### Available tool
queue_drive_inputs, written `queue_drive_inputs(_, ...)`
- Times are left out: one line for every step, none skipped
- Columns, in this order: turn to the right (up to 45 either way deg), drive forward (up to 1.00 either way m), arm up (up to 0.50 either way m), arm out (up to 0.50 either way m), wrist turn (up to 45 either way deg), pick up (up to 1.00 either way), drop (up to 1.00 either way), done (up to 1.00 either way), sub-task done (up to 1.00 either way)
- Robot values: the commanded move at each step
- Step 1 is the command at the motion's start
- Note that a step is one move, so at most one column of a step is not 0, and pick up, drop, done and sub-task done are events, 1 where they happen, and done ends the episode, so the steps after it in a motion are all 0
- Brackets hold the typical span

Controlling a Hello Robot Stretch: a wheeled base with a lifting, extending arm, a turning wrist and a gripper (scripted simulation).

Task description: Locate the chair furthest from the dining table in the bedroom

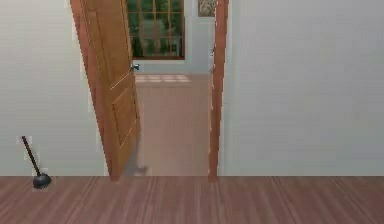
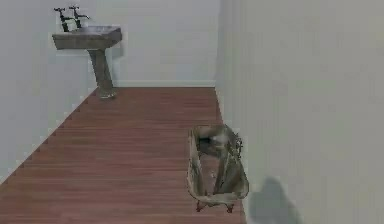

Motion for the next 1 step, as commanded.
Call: queue_drive_inputs(-45.0,0.0,0.0,0.0,0.0,0.0,0.0,0.0,0.0)
